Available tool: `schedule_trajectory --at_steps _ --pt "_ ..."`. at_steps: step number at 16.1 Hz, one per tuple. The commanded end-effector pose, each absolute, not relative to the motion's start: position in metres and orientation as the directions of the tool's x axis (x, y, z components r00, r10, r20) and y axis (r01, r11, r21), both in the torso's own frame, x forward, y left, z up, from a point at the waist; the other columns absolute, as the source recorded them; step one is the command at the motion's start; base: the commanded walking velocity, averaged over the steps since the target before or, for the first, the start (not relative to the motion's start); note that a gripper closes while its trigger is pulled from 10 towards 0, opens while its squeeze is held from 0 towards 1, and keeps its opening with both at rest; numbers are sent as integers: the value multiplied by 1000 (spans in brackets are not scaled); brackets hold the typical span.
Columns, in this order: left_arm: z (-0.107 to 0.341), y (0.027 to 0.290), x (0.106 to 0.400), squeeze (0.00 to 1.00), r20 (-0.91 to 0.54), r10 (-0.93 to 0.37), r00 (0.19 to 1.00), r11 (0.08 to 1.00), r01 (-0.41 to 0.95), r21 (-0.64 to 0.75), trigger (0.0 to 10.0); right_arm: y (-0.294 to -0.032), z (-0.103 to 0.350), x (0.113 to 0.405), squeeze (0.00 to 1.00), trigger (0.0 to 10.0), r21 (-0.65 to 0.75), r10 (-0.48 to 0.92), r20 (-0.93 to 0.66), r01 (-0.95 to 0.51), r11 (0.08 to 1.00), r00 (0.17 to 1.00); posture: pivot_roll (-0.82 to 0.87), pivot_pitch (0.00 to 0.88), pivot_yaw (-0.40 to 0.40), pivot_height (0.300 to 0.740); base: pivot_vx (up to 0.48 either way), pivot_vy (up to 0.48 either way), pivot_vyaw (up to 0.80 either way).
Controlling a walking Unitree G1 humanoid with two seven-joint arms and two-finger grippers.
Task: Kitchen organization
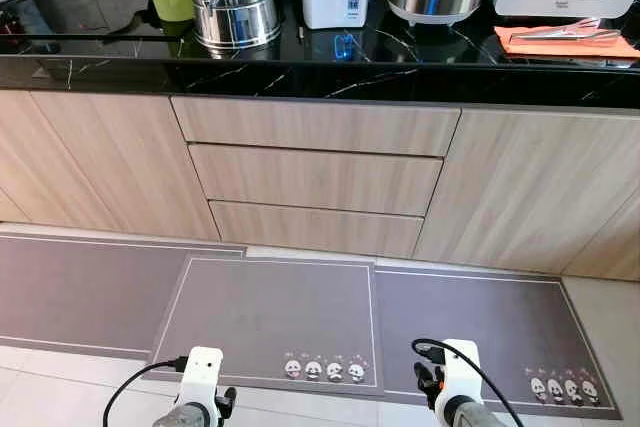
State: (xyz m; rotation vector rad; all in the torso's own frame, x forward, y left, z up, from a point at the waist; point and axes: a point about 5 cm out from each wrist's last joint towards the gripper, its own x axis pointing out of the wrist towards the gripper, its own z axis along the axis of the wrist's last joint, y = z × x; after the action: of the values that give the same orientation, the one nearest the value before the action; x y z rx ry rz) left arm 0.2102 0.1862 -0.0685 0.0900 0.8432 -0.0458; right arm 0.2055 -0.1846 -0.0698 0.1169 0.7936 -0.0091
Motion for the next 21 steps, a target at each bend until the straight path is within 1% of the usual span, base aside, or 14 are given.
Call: schedule_trajectory --at_steps 1,5,17,21 --pt "-69 188 209 0 -751 -7 661 989 113 91 10000 -185 -71 203 0 10000 101 41 -722 48 994 691 -94 0 -2 740 0 0 0" --pt "-69 187 210 0 -750 -5 662 989 113 94 10000 -185 -71 204 0 10000 100 47 -720 37 994 692 -88 0 -12 740 0 -458 0" --pt "-69 187 209 0 -750 -1 662 993 91 79 10000 -187 -70 204 0 10000 100 52 -721 29 995 690 -82 0 -23 740 0 0 0" --pt "-71 185 207 0 -760 -11 649 994 91 63 10000 -189 -71 204 0 10000 97 49 -727 31 995 684 -78 0 -28 740 0 0 0"
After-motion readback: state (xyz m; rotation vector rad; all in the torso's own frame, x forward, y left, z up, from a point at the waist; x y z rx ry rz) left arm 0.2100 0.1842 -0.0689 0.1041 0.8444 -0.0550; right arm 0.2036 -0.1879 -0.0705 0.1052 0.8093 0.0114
